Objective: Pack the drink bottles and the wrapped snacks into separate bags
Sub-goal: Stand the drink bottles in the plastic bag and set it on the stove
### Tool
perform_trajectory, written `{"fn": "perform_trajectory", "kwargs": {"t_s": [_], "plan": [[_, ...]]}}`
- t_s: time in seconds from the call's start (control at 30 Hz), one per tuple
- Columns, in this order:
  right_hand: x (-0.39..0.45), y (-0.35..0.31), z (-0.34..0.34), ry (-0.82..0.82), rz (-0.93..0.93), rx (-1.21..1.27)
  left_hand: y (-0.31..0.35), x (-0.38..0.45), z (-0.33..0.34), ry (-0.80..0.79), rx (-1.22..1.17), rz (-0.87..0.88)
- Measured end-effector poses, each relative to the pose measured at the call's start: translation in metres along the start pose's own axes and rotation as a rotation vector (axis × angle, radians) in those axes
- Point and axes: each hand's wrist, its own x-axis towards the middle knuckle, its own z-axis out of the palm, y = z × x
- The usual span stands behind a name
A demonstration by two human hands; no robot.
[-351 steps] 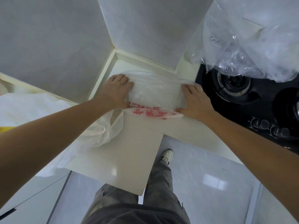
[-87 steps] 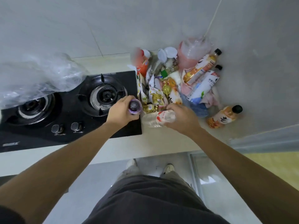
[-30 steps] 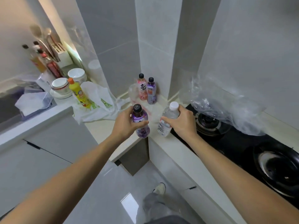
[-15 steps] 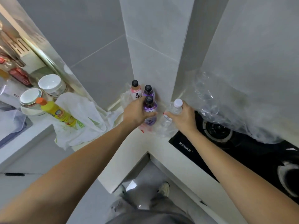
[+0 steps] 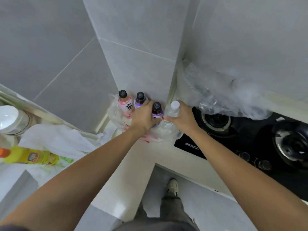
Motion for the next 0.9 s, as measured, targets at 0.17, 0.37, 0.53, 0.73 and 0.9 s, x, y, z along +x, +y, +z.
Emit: {"fn": "perform_trajectory", "kwargs": {"t_s": [0.17,0.37,0.53,0.73,0.9], "plan": [[-0.006,-0.009,0.002,-0.030,-0.036,-0.053,-0.002,0.007,-0.007,0.017,0.017,0.041],[-0.011,-0.011,0.004,0.014,-0.045,-0.071,0.003,0.012,-0.017,-0.025,0.095,0.074],[-0.007,-0.010,0.004,0.042,-0.061,-0.049,0.008,0.015,-0.016,0.005,0.083,0.063],[-0.002,-0.006,0.003,0.027,-0.072,-0.059,0.001,0.009,-0.011,0.051,0.033,0.074],[-0.008,0.003,0.006,0.025,-0.013,-0.052,-0.004,-0.008,-0.012,0.115,0.054,0.113]]}}
